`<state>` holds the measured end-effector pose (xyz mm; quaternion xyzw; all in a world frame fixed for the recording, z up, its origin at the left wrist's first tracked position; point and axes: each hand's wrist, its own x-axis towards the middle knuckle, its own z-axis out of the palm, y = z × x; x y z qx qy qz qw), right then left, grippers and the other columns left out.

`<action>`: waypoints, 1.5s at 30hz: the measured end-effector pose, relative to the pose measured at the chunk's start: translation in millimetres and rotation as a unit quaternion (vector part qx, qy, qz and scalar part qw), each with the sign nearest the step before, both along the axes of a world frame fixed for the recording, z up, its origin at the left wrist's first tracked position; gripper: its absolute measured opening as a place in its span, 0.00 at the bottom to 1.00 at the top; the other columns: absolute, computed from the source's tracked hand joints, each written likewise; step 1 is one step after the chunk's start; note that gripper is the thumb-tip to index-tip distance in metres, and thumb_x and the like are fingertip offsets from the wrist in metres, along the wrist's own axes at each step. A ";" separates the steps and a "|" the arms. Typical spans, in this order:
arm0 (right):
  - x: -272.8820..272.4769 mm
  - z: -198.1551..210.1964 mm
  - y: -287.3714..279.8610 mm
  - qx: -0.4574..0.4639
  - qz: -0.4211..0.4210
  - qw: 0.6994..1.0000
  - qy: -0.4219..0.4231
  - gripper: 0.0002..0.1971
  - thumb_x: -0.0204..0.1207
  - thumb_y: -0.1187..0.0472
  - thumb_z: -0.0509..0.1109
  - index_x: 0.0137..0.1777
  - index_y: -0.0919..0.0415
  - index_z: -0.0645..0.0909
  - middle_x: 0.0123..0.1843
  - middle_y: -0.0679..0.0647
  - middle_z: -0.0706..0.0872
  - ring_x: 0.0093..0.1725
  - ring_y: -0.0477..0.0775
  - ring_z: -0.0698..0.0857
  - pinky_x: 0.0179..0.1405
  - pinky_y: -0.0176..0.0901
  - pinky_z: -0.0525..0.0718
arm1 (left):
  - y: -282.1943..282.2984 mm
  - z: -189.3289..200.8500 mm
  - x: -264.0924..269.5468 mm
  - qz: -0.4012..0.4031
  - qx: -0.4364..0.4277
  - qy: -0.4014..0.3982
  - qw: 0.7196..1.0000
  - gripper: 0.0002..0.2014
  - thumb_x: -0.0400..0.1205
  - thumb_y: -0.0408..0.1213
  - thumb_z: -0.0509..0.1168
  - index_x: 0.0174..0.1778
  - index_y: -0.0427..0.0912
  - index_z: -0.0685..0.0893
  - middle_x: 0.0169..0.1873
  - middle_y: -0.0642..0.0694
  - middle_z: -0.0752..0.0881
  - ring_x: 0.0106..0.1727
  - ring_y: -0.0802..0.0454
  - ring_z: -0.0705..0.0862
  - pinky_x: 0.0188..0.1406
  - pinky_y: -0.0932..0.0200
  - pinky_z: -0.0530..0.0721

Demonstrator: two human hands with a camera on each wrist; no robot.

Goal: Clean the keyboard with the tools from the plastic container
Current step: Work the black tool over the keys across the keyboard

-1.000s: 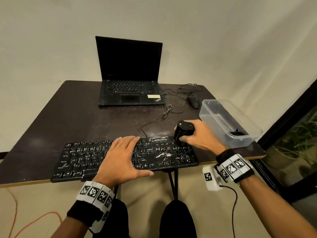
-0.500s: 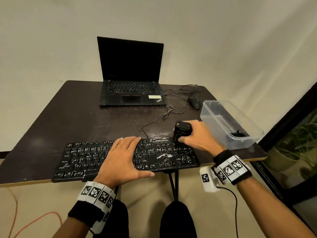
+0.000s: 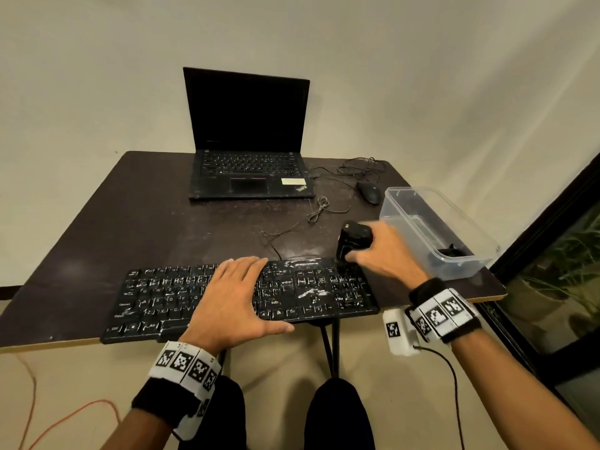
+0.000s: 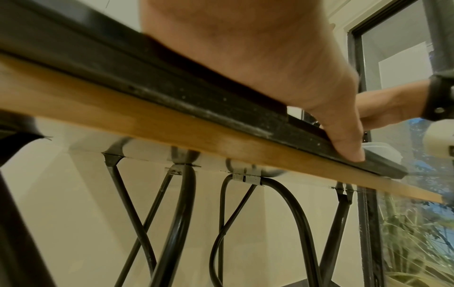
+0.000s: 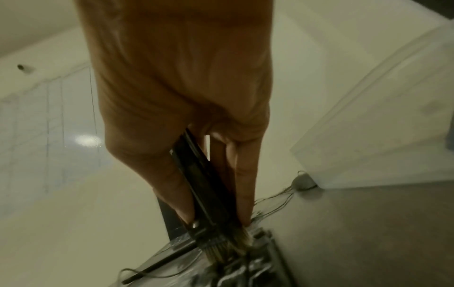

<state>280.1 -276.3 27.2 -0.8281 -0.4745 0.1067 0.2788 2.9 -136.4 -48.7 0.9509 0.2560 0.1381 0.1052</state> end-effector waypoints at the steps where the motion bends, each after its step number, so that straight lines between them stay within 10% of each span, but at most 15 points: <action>1: -6.5 -0.1 0.4 -0.012 0.028 1.000 0.001 0.12 0.66 0.56 0.82 0.49 0.51 0.89 0.45 0.47 0.94 0.49 0.50 0.92 0.53 0.54 0.92 | 0.9 0.1 -0.2 0.002 0.000 0.001 1.000 0.69 0.59 0.93 0.57 0.89 0.48 0.63 0.85 0.54 0.68 0.86 0.54 0.64 0.92 0.46 0.50; 23: -4.1 7.1 19.0 -0.003 0.078 0.997 -0.014 0.14 0.67 0.58 0.82 0.53 0.48 0.92 0.47 0.45 0.95 0.50 0.45 0.93 0.57 0.57 0.92 | 1.6 -0.1 -0.7 0.000 -0.006 -0.010 1.000 0.69 0.58 0.93 0.57 0.89 0.48 0.65 0.84 0.53 0.70 0.85 0.52 0.65 0.92 0.47 0.50; 27: -14.0 6.7 18.8 -0.023 0.146 0.989 0.005 0.17 0.69 0.61 0.83 0.56 0.44 0.92 0.52 0.42 0.96 0.56 0.42 0.92 0.62 0.43 0.89 | 1.9 0.1 0.3 0.001 -0.010 -0.015 1.000 0.69 0.58 0.93 0.58 0.89 0.48 0.64 0.84 0.53 0.69 0.86 0.53 0.65 0.92 0.49 0.48; 31: -3.7 11.3 23.0 -0.007 0.096 0.995 -0.010 0.14 0.68 0.61 0.83 0.54 0.49 0.92 0.48 0.47 0.96 0.51 0.47 0.93 0.59 0.56 0.92 | 1.0 1.6 -0.6 0.002 -0.007 0.001 1.000 0.70 0.57 0.94 0.55 0.90 0.49 0.62 0.85 0.54 0.67 0.86 0.54 0.63 0.92 0.48 0.48; 35: -13.1 9.7 25.3 -0.027 0.151 0.988 0.008 0.16 0.69 0.63 0.84 0.56 0.47 0.92 0.51 0.44 0.96 0.51 0.41 0.92 0.57 0.43 0.91 | 2.0 0.3 -0.4 0.001 -0.012 -0.020 1.000 0.69 0.58 0.92 0.58 0.89 0.47 0.65 0.84 0.52 0.70 0.86 0.52 0.65 0.92 0.47 0.50; 39: -8.9 13.2 30.4 -0.017 0.097 0.995 -0.001 0.14 0.67 0.58 0.84 0.53 0.52 0.91 0.49 0.50 0.95 0.51 0.52 0.93 0.58 0.61 0.92 | 0.7 0.4 -0.6 -0.002 -0.008 -0.017 1.000 0.69 0.58 0.92 0.59 0.88 0.46 0.67 0.83 0.51 0.71 0.85 0.51 0.67 0.92 0.46 0.52; 45: -13.9 11.2 36.6 -0.012 0.106 0.994 0.009 0.15 0.63 0.54 0.82 0.51 0.50 0.91 0.47 0.49 0.95 0.49 0.50 0.94 0.56 0.59 0.92 | 1.5 -0.6 0.3 0.003 -0.004 -0.017 1.000 0.69 0.58 0.92 0.59 0.88 0.47 0.66 0.83 0.53 0.71 0.85 0.52 0.66 0.92 0.47 0.51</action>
